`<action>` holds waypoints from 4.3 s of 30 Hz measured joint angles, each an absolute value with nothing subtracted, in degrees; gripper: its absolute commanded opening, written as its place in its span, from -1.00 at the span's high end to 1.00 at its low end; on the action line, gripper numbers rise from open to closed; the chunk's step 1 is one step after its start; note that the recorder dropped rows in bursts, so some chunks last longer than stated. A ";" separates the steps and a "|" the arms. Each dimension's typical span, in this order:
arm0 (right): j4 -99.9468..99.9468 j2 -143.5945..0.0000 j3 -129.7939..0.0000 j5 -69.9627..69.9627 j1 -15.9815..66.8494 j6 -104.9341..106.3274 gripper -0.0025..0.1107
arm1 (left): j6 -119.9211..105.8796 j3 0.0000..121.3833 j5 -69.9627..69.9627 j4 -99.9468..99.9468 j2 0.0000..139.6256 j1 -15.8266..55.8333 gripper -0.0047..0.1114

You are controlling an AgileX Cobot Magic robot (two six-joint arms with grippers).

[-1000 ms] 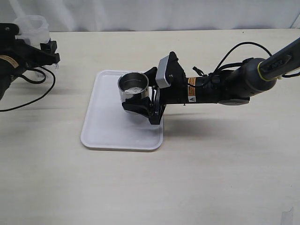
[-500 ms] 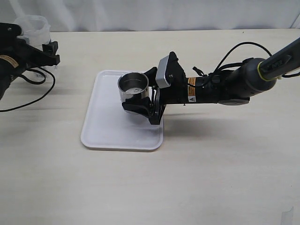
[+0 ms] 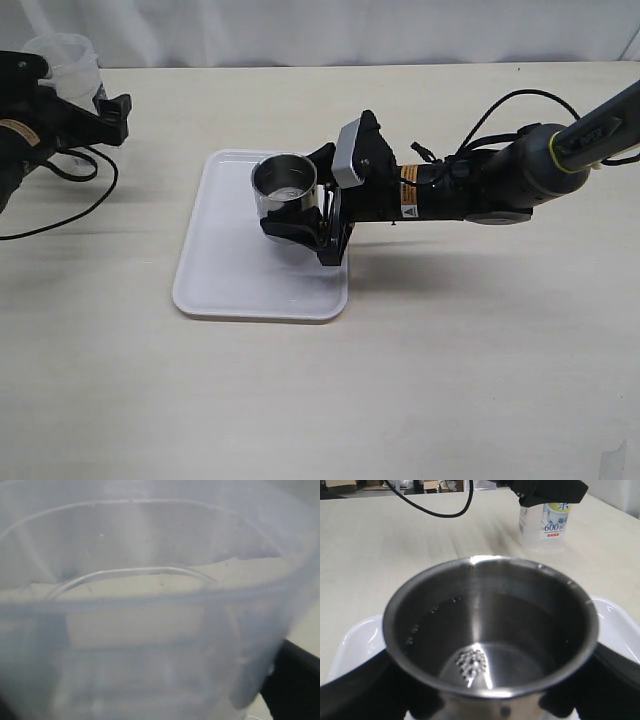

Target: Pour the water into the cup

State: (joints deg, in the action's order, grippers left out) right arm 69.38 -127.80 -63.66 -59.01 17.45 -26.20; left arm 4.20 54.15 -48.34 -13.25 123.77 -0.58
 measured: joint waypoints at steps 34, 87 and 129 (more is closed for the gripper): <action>71.88 -124.59 -62.78 -62.51 6.76 -30.81 0.88 | 2.99 13.80 -68.51 -10.03 104.39 -0.58 -0.73; 69.35 -133.42 -65.97 -62.99 12.81 -26.58 0.88 | 19.26 0.21 -10.45 -28.23 13.30 -0.58 -0.73; 68.57 -132.07 -67.05 -65.48 12.81 -26.92 -0.49 | 19.26 0.21 -8.87 -28.23 13.08 -0.58 -0.73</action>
State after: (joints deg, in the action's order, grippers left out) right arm 68.57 -132.07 -67.05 -65.48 12.81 -26.92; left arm 19.26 0.21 -8.87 -28.23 13.08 -0.58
